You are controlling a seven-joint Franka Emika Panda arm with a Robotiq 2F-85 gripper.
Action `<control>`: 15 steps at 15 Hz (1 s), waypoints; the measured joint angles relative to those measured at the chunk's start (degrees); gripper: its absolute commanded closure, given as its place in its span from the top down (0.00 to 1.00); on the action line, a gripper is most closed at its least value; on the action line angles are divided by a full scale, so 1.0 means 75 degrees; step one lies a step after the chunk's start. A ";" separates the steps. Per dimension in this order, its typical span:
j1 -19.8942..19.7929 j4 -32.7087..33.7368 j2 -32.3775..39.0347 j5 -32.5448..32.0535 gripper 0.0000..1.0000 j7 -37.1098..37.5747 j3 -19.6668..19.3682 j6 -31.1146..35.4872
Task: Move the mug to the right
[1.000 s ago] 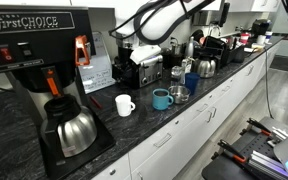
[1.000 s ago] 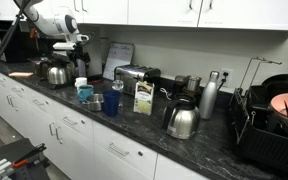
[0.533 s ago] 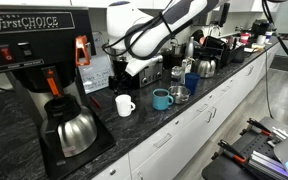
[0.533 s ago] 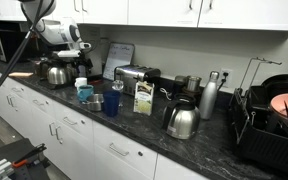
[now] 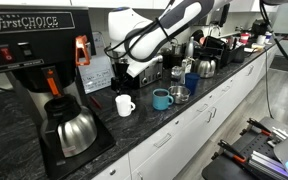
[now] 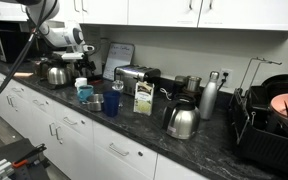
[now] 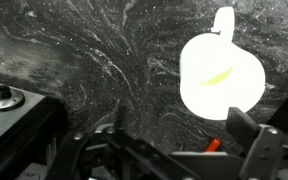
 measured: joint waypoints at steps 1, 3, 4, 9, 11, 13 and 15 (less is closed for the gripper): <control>-0.0003 -0.0025 0.0002 0.0077 1.00 0.0000 -0.0013 -0.0017; -0.0001 -0.0075 0.0013 0.0266 1.00 0.0000 -0.0014 -0.0052; 0.0002 -0.0104 0.0017 0.0328 1.00 0.0000 -0.0014 -0.0072; 0.0006 -0.0194 0.0038 0.0395 0.66 0.0013 -0.0014 -0.0215; 0.0011 -0.0196 0.0057 0.0505 0.51 0.0015 -0.0007 -0.0213; 0.0021 -0.0193 0.0093 0.0631 0.38 0.0015 0.0019 -0.0206; 0.0049 -0.0188 0.0151 0.0706 0.23 0.0015 0.0026 -0.0200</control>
